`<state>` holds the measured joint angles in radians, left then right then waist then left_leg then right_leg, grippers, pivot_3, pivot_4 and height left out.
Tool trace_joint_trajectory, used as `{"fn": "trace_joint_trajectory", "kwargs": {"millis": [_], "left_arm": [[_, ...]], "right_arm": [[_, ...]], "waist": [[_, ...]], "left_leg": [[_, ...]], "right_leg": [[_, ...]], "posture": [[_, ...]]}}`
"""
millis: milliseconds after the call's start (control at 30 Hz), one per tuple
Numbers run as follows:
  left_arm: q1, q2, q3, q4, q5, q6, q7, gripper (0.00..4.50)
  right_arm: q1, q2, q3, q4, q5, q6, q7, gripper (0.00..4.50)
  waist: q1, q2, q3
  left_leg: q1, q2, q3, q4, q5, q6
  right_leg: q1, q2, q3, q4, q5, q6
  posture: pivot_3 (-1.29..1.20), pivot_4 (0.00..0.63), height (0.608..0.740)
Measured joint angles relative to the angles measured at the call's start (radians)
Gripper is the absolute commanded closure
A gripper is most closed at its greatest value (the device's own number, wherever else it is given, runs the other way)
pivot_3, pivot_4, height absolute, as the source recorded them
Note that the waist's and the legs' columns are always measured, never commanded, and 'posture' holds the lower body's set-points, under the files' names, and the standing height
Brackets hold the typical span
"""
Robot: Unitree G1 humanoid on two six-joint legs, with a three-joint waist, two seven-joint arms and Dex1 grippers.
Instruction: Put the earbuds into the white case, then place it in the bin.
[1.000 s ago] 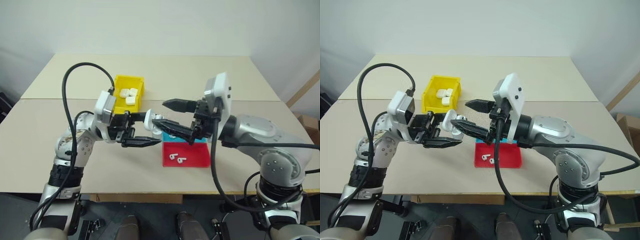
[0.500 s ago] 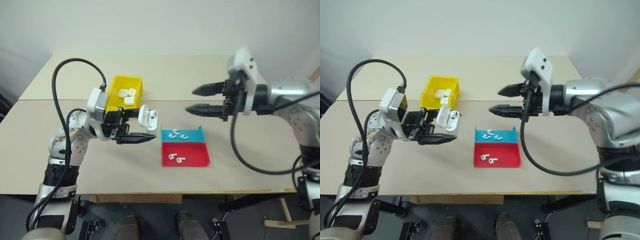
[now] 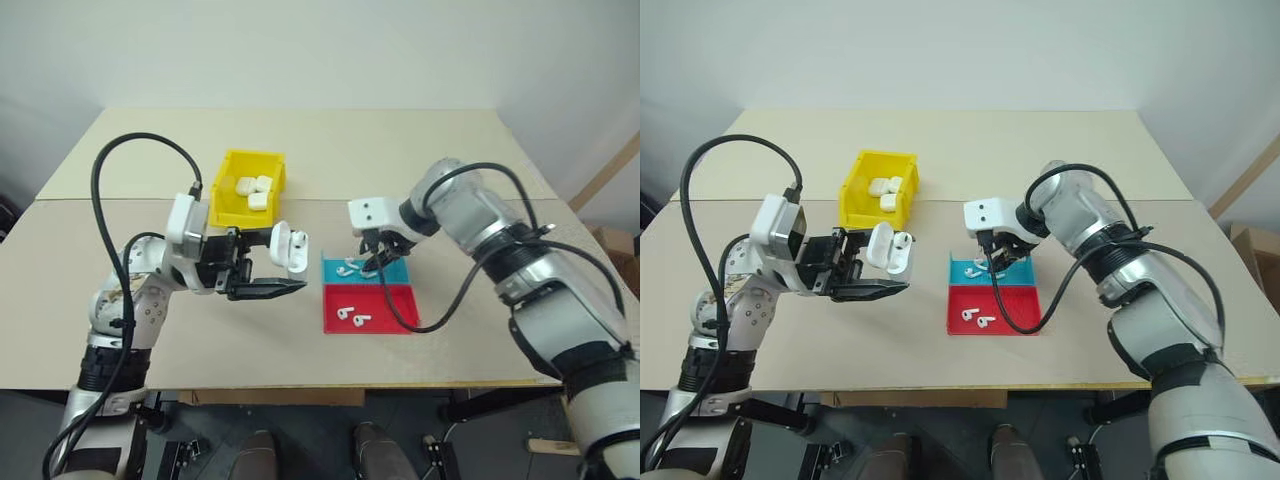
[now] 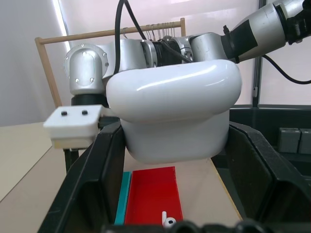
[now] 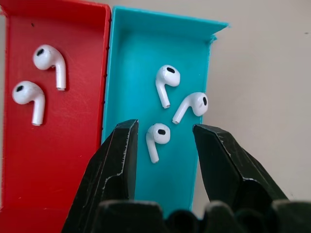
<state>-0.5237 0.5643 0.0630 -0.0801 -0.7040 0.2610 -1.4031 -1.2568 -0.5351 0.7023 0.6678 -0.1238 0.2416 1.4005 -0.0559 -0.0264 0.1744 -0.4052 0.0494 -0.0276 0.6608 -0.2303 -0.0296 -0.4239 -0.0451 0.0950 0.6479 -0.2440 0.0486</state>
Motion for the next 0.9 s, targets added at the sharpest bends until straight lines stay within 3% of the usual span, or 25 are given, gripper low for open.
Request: {"fn": "trace_joint_trajectory", "kwargs": {"millis": [367, 767, 900], "left_arm": [[0.019, 0.008, 0.001, -0.028, 0.000, -0.001, 0.017, 1.69], [0.027, 0.016, 0.001, -0.039, 0.000, -0.001, 0.030, 1.69], [0.028, 0.016, 0.001, -0.040, 0.000, -0.001, 0.037, 1.69]], "right_arm": [[-0.041, 0.117, 0.001, 0.220, -0.157, -0.112, 0.044, 2.29], [-0.036, 0.150, -0.020, 0.247, -0.210, -0.142, 0.034, 2.29], [-0.030, 0.153, -0.023, 0.246, -0.226, -0.143, 0.032, 3.14]], "waist": [[-0.010, 0.000, 0.000], [-0.012, 0.000, 0.000], [-0.012, 0.000, 0.000]], "left_leg": [[0.001, 0.000, 0.000, 0.000, 0.000, 0.000], [0.001, 0.000, 0.000, 0.000, 0.000, 0.000], [0.001, 0.000, 0.000, 0.000, 0.000, 0.000]], "right_leg": [[0.000, 0.000, 0.000, 0.001, 0.000, 0.000], [0.000, 0.000, 0.000, 0.001, 0.000, 0.000], [0.000, 0.000, 0.000, 0.001, 0.000, 0.000]], "posture": [[0.00, 0.150, 0.740], [0.00, 0.150, 0.740], [0.00, 0.150, 0.740]]}}
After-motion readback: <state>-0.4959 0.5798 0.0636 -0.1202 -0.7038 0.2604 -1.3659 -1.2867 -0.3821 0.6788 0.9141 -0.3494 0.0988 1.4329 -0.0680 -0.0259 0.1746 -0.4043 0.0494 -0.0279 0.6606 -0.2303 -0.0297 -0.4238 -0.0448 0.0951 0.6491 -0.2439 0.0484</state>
